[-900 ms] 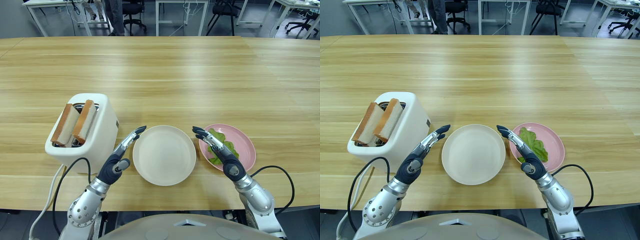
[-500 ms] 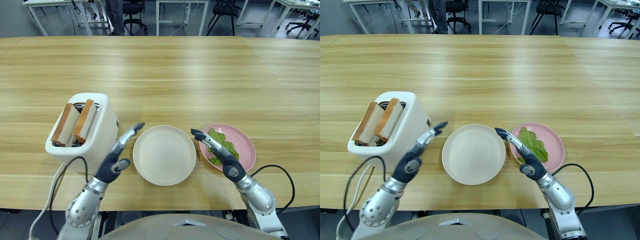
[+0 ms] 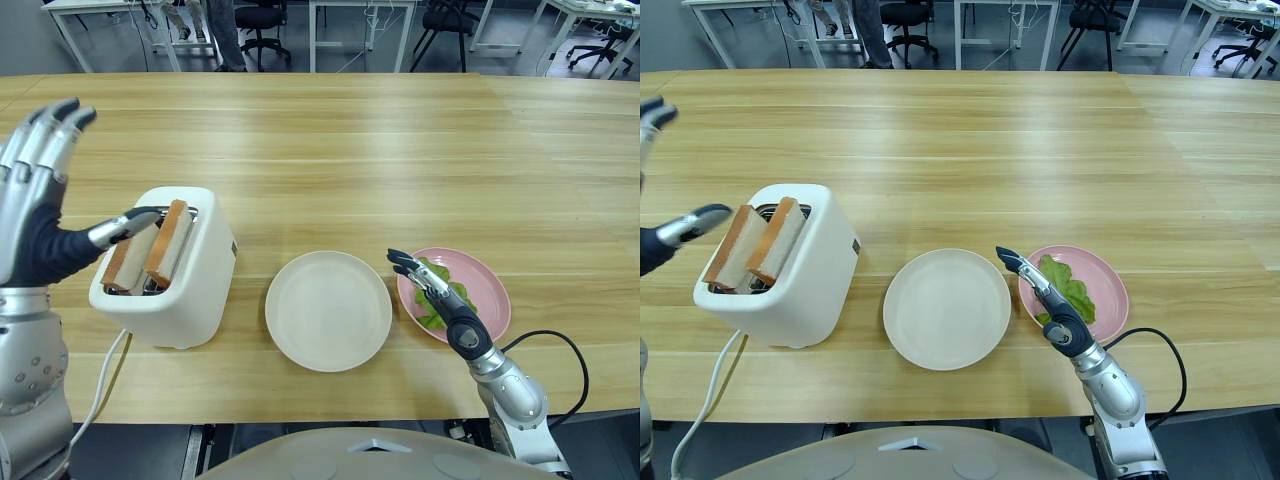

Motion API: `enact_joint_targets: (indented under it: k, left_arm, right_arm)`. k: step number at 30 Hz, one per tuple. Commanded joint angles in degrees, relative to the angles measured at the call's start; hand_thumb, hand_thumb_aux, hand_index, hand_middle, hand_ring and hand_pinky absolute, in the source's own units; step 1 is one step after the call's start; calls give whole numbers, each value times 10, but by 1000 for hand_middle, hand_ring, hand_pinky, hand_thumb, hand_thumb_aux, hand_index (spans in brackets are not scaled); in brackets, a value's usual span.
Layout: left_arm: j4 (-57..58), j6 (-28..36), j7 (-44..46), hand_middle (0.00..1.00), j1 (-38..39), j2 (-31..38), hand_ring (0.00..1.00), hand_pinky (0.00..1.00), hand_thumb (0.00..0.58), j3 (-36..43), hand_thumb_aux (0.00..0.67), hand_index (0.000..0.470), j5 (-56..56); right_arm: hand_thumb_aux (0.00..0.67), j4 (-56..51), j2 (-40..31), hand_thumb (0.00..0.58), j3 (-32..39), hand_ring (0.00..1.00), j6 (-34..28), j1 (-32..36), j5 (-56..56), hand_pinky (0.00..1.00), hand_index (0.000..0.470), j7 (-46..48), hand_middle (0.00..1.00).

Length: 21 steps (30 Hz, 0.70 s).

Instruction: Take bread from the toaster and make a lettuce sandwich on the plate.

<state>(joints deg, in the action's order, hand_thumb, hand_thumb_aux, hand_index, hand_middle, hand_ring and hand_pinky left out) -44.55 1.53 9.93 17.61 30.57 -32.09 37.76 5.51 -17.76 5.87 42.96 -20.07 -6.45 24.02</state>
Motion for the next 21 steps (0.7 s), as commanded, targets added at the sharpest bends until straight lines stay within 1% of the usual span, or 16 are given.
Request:
enact_joint_targets:
  k: [1,4,10,16,17,19,21]
  left_arm:
    - [91,28,33,0,40,16,0,0,0,44,0,0,119]
    - [135,46,50,0,65,18,0,0,0,76,0,0,170]
    - [167,74,64,0,81,21,0,0,0,103,0,0,211]
    - [160,97,67,0,73,24,0,0,0,96,0,0,214]
    - [157,99,66,0,71,23,0,0,18,95,11,7,211]
    - [156,102,66,0,69,20,0,0,0,93,0,0,202]
    - [155,106,62,0,66,17,0,0,0,90,0,0,197]
  right_arm:
    - [0,9,1,0,-5,0,-8,1,3,0,0,-5,0]
    - [0,10,0,0,-7,0,-10,2,1,0,0,-5,0]
    - [0,14,-3,0,-9,0,-12,0,-2,0,0,-4,0]
    - [0,21,-2,0,-9,0,-16,-5,-1,0,0,-6,0]
    - [0,21,-1,0,-9,0,-17,-5,-1,0,0,-6,0]
    - [0,22,0,0,-7,0,-17,-7,1,0,0,-6,0]
    - [0,22,1,0,-6,0,-18,-8,2,0,0,-6,0]
